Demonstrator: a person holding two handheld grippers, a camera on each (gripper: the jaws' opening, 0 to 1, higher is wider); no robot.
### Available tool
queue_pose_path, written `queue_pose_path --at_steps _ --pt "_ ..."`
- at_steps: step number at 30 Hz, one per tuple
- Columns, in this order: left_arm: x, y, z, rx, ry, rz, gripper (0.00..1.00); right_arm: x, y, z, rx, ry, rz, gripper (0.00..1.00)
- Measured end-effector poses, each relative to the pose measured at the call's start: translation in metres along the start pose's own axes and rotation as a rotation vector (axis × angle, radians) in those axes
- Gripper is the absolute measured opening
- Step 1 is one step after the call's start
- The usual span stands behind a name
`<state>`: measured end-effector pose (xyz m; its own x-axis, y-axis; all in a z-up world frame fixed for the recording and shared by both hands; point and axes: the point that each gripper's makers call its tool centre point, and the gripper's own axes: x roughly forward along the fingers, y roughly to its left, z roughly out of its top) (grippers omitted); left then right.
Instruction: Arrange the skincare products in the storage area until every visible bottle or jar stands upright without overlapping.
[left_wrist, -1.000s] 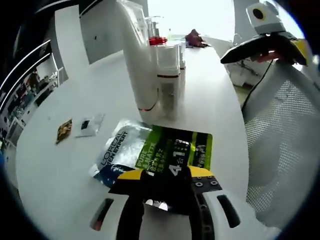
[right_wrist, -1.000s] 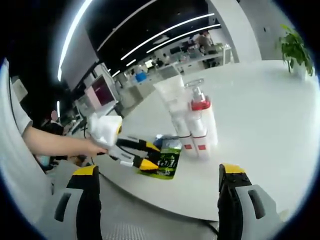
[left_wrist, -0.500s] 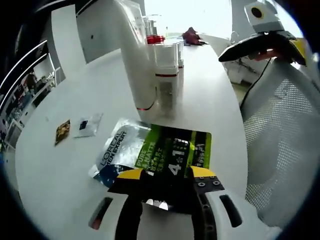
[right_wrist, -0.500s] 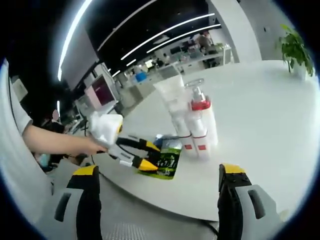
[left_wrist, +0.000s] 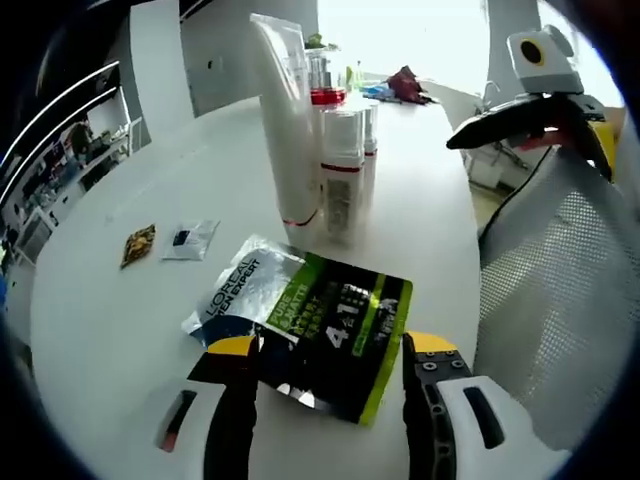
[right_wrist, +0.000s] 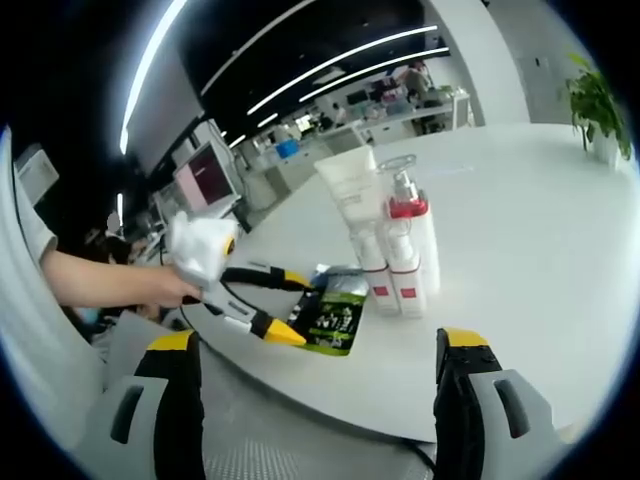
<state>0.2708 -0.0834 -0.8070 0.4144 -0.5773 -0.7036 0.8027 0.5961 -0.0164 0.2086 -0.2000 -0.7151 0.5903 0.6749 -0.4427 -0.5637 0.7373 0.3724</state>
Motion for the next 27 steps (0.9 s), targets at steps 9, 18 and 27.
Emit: queue_pose_path --at_steps 9,18,27 --pt "-0.029 0.014 -0.010 -0.156 -0.031 0.083 0.67 0.000 0.004 0.000 0.010 0.007 0.018 0.97" --pt "-0.079 0.037 -0.019 -0.384 -0.122 0.188 0.77 0.000 -0.001 0.008 0.050 -0.005 0.008 0.99" --pt "-0.129 0.037 -0.031 -0.523 -0.193 0.277 0.85 0.000 -0.008 0.003 0.047 0.009 -0.037 0.99"
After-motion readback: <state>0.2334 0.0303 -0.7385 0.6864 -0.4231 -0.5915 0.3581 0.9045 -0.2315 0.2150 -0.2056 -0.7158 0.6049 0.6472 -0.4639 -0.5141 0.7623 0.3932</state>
